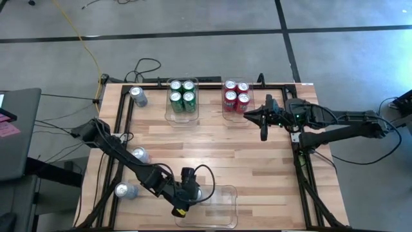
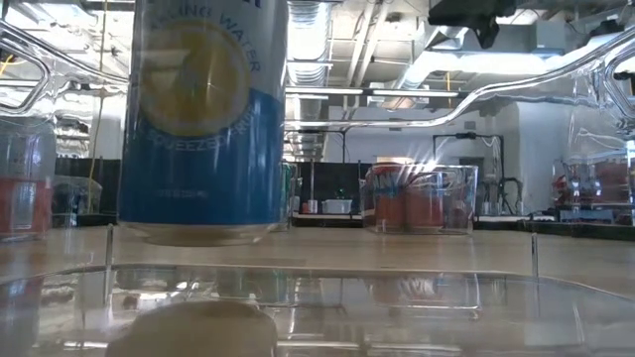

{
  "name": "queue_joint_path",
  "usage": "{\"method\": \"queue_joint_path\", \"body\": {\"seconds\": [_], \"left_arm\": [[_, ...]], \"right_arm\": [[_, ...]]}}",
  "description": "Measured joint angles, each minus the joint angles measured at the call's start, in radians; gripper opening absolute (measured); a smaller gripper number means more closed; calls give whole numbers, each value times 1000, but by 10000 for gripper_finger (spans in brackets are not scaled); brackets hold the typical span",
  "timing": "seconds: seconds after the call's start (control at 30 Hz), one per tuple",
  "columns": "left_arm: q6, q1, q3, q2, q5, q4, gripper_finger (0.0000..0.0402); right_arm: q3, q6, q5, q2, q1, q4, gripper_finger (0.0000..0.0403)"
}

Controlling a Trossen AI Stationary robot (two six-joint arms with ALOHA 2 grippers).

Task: Sort soda cans
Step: Put the blue soda can into the bottom transparent bin

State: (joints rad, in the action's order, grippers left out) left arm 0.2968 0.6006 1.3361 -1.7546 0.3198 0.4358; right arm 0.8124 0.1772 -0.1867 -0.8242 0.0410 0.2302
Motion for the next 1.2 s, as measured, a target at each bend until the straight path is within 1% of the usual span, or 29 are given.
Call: {"method": "queue_joint_path", "body": {"seconds": [0.9, 1.0, 1.2], "left_arm": [[86, -7, 0, 0, -9, 22, 318], [93, -7, 0, 0, -8, 22, 332], [91, -7, 4, 3, -8, 19, 380]], "right_arm": [[0, 1, 1, 0, -4, 33, 66], [0, 1, 1, 0, -13, 36, 66], [0, 1, 1, 0, -37, 33, 66]]}}
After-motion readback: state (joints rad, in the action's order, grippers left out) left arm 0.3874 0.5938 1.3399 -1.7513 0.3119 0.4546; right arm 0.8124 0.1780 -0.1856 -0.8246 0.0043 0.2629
